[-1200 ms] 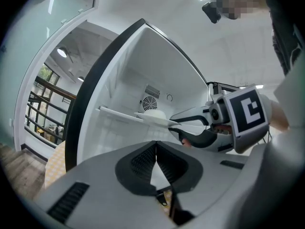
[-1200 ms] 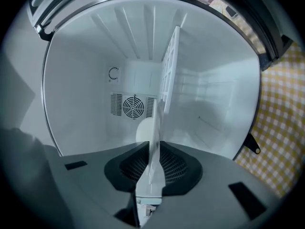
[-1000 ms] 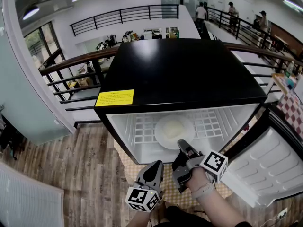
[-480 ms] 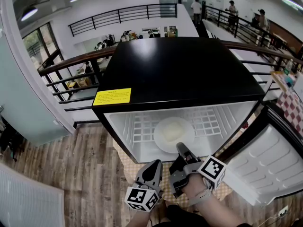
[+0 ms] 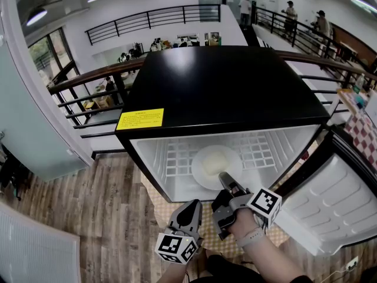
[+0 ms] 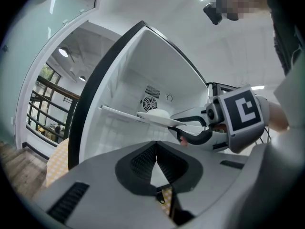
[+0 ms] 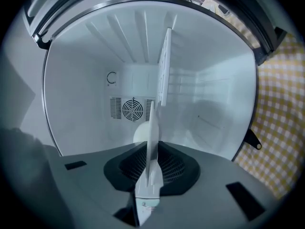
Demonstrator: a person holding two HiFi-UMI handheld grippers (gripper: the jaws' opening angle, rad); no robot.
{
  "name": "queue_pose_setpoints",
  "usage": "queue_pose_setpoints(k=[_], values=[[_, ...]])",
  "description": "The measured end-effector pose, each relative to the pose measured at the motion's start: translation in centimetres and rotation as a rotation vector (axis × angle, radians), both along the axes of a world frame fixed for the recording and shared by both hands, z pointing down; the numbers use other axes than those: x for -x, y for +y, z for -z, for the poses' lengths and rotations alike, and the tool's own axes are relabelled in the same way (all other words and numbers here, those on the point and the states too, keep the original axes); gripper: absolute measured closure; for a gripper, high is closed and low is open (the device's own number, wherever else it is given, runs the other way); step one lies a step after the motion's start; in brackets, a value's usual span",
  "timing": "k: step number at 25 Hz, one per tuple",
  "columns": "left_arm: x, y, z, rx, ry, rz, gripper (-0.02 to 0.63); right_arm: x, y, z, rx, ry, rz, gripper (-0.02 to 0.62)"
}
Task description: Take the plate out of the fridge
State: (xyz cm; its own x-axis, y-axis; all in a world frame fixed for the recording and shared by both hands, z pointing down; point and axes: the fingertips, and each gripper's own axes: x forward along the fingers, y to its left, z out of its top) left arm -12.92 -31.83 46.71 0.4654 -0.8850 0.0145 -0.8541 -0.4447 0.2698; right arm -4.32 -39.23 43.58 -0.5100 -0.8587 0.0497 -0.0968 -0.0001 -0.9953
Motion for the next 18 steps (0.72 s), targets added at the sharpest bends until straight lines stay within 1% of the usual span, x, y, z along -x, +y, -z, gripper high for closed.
queue_pose_setpoints(k=[2,6,9,13,18], values=[[0.1,0.1,0.0,0.001,0.001,0.004,0.598,0.1,0.2,-0.1,0.009,-0.003,-0.004,0.539],[0.4,0.1,-0.1,0.0,0.001,0.013,0.598,0.0,1.0,-0.3,0.022,-0.039,-0.032,0.543],[0.5,0.0,-0.1,0.002,0.005,0.017,0.598,0.1,1.8,-0.2,0.031,-0.051,-0.032,0.543],[0.2,0.0,-0.3,0.006,0.009,0.015,0.598,0.0,1.7,-0.1,0.006,-0.066,-0.022,0.541],[-0.1,0.0,-0.4,0.007,0.012,0.012,0.598,0.2,1.2,-0.1,-0.01,-0.053,-0.008,0.541]])
